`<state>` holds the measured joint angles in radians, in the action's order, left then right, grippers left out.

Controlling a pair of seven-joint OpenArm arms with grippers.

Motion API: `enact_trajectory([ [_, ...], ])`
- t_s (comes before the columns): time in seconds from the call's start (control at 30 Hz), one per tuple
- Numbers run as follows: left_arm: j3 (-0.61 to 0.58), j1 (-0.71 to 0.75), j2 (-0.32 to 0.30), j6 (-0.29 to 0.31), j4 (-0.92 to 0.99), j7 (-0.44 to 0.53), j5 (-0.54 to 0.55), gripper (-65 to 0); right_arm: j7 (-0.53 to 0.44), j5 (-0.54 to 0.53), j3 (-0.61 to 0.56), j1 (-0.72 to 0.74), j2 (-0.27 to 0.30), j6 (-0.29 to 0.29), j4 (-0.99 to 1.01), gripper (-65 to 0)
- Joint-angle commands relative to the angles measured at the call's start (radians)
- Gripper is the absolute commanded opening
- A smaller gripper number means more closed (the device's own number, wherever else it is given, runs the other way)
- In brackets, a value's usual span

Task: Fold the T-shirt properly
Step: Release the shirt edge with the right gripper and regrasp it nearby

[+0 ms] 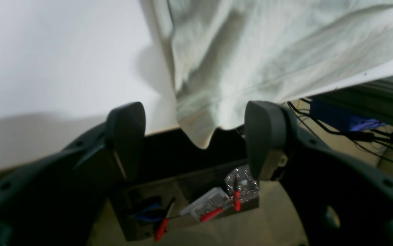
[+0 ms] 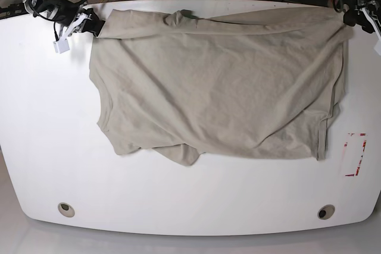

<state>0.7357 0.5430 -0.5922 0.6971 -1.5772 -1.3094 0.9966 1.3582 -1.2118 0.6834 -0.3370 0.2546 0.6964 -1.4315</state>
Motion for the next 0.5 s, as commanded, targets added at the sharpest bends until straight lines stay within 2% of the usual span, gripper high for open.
enact_trajectory([
  [0.0, 0.012, 0.001, -0.002, 0.001, -0.009, 0.009, -0.023, -22.6, -0.015, -0.032, 0.011, 0.002, 0.015, 0.002, -0.016, -51.2],
  [0.13, 0.012, -0.001, 0.031, 0.001, -0.01, 0.009, -0.081, -22.8, -0.015, -0.032, 0.098, 0.002, 0.009, 0.002, -0.038, -28.7],
  [0.17, 0.012, -0.001, 0.038, 0.001, -0.01, 0.009, -0.091, -22.8, -0.015, -0.032, 0.115, 0.002, 0.002, 0.002, -0.045, -26.6],
  [0.27, -0.009, -0.001, 0.051, 0.001, -0.01, 0.012, -0.126, -22.8, -0.01, -0.041, 0.183, -0.003, -0.002, 0.002, -0.097, -25.7],
  [0.47, -0.086, -0.001, 0.058, 0.001, -0.015, 0.078, -0.167, -22.9, 0.017, -0.156, 0.246, -0.043, 0.002, 0.002, -0.108, -24.9],
])
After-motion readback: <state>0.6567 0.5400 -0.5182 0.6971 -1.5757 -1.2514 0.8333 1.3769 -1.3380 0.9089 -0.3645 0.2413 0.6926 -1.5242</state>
